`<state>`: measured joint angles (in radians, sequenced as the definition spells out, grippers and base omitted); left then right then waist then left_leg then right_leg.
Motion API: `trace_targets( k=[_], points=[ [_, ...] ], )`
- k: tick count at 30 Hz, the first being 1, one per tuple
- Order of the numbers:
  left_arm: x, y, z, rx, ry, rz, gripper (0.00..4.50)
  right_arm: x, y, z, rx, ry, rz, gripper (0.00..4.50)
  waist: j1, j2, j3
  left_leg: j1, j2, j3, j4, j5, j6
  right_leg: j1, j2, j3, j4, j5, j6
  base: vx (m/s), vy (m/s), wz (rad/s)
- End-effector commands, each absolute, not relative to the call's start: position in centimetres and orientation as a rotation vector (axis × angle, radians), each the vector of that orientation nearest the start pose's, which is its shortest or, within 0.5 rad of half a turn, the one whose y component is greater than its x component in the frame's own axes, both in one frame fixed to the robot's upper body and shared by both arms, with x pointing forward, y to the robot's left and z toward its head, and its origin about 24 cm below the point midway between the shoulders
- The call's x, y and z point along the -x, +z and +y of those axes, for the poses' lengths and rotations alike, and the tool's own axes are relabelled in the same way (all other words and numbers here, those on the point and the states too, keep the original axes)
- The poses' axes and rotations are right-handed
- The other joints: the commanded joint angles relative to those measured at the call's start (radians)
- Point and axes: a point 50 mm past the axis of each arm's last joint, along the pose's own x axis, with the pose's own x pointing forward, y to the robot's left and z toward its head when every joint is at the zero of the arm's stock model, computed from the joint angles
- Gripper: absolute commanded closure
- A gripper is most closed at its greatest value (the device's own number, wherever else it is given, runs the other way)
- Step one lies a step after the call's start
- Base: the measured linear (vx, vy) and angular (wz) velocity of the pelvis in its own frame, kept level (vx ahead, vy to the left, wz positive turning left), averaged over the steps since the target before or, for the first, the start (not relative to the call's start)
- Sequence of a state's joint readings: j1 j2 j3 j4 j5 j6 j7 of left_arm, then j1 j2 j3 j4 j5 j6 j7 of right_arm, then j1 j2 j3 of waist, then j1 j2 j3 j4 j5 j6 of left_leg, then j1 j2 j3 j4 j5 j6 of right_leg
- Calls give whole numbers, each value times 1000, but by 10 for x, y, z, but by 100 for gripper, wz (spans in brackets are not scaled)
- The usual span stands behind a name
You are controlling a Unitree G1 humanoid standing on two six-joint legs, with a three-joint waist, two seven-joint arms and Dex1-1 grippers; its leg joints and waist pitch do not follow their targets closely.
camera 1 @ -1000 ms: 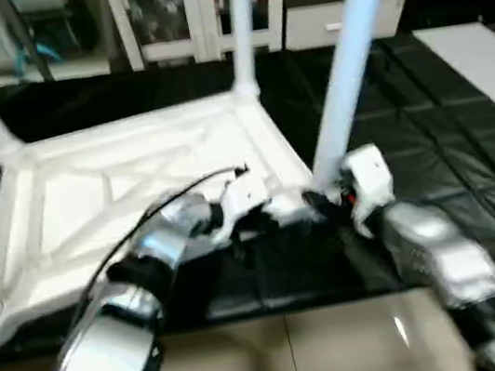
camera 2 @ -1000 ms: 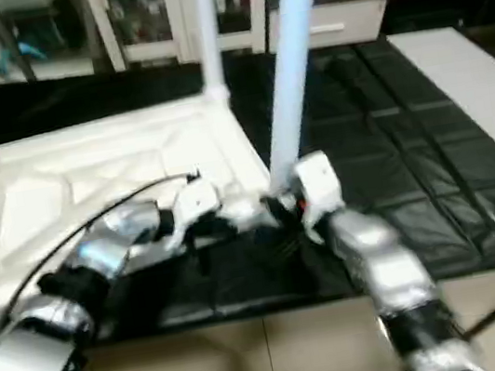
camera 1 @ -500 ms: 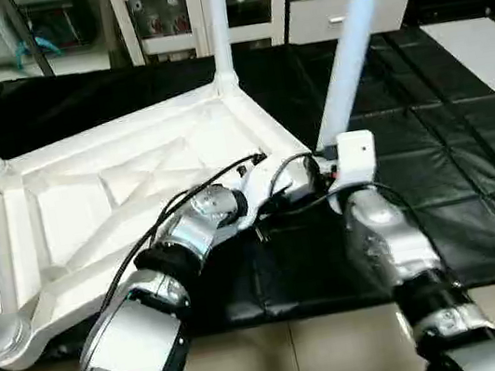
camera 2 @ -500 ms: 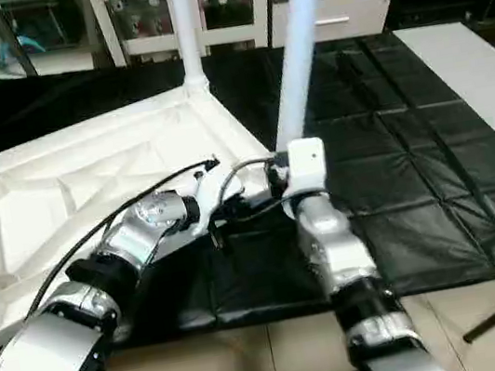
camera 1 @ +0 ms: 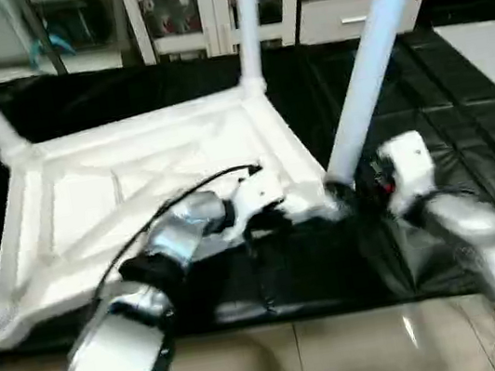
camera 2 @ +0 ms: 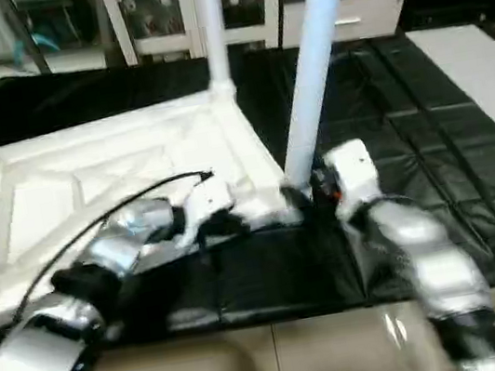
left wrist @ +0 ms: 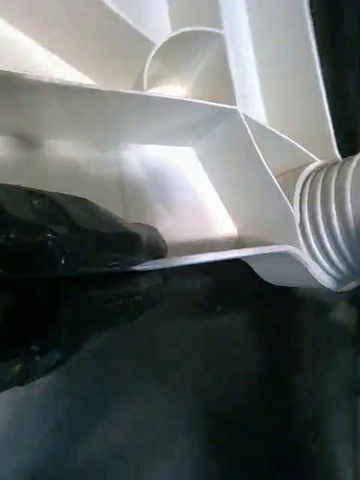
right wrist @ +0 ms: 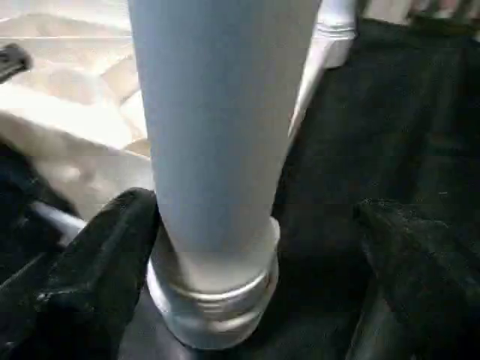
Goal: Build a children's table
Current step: Rotate leg to tighten
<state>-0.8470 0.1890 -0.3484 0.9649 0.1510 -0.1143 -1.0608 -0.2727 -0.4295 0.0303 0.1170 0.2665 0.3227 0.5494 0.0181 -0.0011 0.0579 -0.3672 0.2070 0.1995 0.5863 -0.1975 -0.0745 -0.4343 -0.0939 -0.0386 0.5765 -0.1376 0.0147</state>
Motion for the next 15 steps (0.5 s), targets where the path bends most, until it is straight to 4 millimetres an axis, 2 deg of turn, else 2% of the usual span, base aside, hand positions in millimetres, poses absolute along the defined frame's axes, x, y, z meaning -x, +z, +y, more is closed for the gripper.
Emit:
trace_targets(
  k=[1, 2, 3, 4, 5, 7, 9, 15],
  points=[
    [-333, 50, 83, -562, -1485, 394, 450, -281, 76, -192, 149, 716, 263, 6, 0, -24, -51, 2, 13, -2, -69, -247, 96, 53, -32, 24, -76, -381, -196, 0, 0, 0],
    [-330, 50, 86, -570, -1524, 407, 450, -276, 76, -194, 159, 765, 278, 6, 9, -25, -51, 6, 18, -4, -70, -245, 95, 54, -32, 28, -75, -368, -189, 0, 0, 0],
    [-329, 50, 86, -569, -1530, 410, 450, -275, 76, -194, 160, 773, 282, 6, 10, -23, -49, 10, 19, -2, -71, -249, 97, 48, -32, 29, -77, -363, -197, 0, 0, 0],
    [-326, 49, 89, -564, -1576, 430, 450, -270, 76, -195, 164, 827, 305, 6, 10, -17, -53, 6, 18, -3, -71, -254, 90, 54, -32, 27, -74, -350, -209, 0, 0, 0],
    [-323, 49, 90, -558, -1608, 444, 450, -265, 77, -196, 169, 869, 324, 6, 13, -21, -53, 3, 19, -4, -72, -255, 87, 56, -33, 27, -71, -342, -212, 0, 0, 0],
    [-321, 49, 91, -552, -1636, 457, 450, -260, 77, -196, 171, 912, 349, 6, 13, -19, -55, 6, 20, -4, -72, -260, 82, 53, -34, 27, -72, -351, -212, 0, 0, 0],
    [-319, 49, 92, -547, -1650, 461, 450, -259, 77, -195, 176, 935, 364, 6, 16, -19, -56, 10, 21, -2, -70, -254, 81, 49, -33, 28, -70, -331, -220, 0, 0, 0],
    [-316, 50, 90, -536, -1672, 457, 450, -262, 77, -193, 191, 946, 367, 6, 19, -21, -61, 4, 19, -1, -66, -200, 86, 56, -34, 27, -58, -255, -239, 0, 0, 0]
  ],
)
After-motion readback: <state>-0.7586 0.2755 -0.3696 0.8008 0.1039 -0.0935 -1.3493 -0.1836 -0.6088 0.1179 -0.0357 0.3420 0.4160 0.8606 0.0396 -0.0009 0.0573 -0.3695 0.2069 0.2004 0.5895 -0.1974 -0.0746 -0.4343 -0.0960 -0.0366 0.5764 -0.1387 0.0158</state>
